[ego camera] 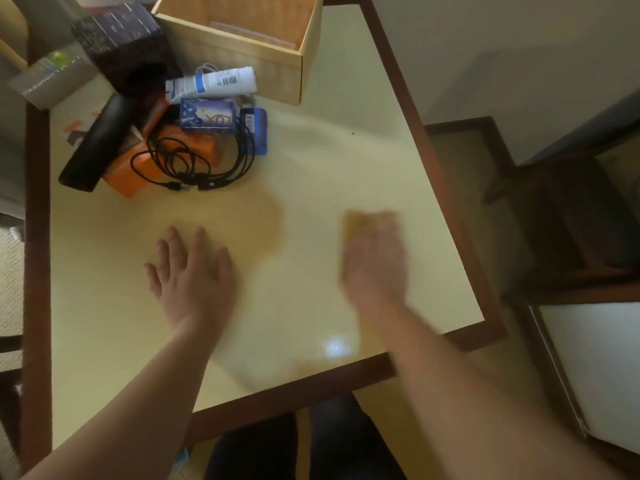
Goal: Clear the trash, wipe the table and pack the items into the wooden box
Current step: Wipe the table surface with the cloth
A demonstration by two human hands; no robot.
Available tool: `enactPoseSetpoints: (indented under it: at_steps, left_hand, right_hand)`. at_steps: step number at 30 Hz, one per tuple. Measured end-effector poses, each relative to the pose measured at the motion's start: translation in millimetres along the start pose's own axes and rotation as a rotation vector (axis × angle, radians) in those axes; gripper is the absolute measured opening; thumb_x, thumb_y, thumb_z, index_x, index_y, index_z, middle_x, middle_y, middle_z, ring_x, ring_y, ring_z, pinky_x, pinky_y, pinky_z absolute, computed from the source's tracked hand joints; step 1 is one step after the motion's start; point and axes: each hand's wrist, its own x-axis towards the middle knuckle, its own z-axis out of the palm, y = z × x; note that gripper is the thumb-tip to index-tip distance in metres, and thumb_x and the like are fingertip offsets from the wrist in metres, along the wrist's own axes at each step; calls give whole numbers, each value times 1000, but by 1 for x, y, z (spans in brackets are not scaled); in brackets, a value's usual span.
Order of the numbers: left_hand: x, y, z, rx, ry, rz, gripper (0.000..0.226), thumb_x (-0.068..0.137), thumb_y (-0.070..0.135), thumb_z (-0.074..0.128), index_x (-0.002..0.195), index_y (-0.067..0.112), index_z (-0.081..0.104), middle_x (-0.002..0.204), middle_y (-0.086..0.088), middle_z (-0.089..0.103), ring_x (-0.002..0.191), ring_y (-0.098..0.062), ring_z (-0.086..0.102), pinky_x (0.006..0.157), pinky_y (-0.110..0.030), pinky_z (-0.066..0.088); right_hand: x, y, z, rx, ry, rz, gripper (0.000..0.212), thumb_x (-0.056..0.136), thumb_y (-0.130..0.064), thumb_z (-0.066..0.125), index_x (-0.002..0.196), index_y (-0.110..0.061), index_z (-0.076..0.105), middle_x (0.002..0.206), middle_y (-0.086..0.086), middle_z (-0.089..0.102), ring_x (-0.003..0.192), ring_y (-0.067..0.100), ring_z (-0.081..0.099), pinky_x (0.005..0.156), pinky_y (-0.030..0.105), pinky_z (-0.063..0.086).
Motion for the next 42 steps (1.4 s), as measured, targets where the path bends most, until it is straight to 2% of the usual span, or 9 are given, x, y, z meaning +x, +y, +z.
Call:
enactPoseSetpoints:
  at_steps: [3, 6, 10, 14, 21, 23, 28, 34, 42]
  left_hand:
    - [0, -5, -4, -108, 25, 1, 55, 105, 55, 46, 155, 33, 44, 174, -2, 14, 161, -20, 5, 130, -48, -1]
    - [-6, -12, -20, -301, 5, 19, 49, 104, 47, 55, 150, 29, 55, 171, 0, 26, 160, -17, 13, 130, -47, 9]
    - [-39, -51, -50, -314, 38, 74, 46, 104, 41, 58, 149, 28, 55, 168, 3, 32, 158, -17, 19, 123, -51, 23]
    - [-80, -113, -69, -183, 68, -20, 57, 101, 56, 48, 150, 28, 52, 170, 0, 29, 159, -19, 15, 124, -53, 17]
    - [-104, -187, -79, -70, 1, -170, 57, 104, 56, 44, 156, 32, 40, 174, -1, 13, 160, -24, 10, 124, -62, 19]
    - [-105, -192, -76, -86, -24, -184, 60, 104, 58, 43, 159, 35, 33, 175, 3, 8, 160, -23, 8, 125, -59, 19]
    - [-106, -204, -71, -143, 17, -151, 59, 104, 53, 46, 158, 29, 40, 174, 0, 12, 160, -23, 10, 126, -52, 21]
    - [-123, -218, -72, -287, 101, -71, 51, 99, 27, 66, 148, 18, 57, 168, -2, 33, 157, -19, 25, 121, -52, 37]
    - [-168, -232, -125, -520, 255, -206, 43, 96, 25, 71, 138, 28, 64, 142, 18, 60, 132, -2, 56, 104, -39, 55]
  right_hand:
    - [-82, -11, -37, 154, -21, -905, 54, 109, -39, 37, 162, -32, 29, 171, 12, 27, 156, 34, 27, 128, 41, 23]
    - [-101, 80, -8, 219, -150, -1137, 52, 108, -42, 45, 159, -42, 37, 174, -2, 22, 161, 19, 14, 128, 43, 25]
    - [-11, 128, -16, 154, -85, -522, 57, 112, -48, 13, 164, -27, 23, 175, -5, 2, 161, 16, -2, 128, 54, 22]
    - [-28, 0, -12, 266, 7, -119, 63, 110, -41, 19, 167, -15, 17, 175, 13, 7, 162, 32, 2, 131, 47, 5]
    - [-156, -117, -37, 80, -365, -1672, 57, 111, -48, 30, 166, -39, 16, 176, -3, -2, 161, 14, -8, 127, 36, -5]
    - [-107, -123, -43, 104, -326, -1606, 52, 111, -50, 31, 162, -46, 23, 174, -10, 4, 158, 6, -5, 126, 34, 4]
    - [-99, -208, -44, 175, -26, -661, 64, 108, -45, 19, 167, -19, 18, 175, 12, 8, 162, 29, 2, 129, 49, 14]
    - [-164, -316, -60, -43, -270, -1696, 62, 110, -49, 25, 167, -34, 7, 175, -8, -8, 161, 11, -8, 124, 31, -3]
    - [-172, -385, -57, 43, -147, -1427, 57, 101, -44, 26, 150, -23, 49, 159, 10, 38, 148, 31, 33, 121, 50, 35]
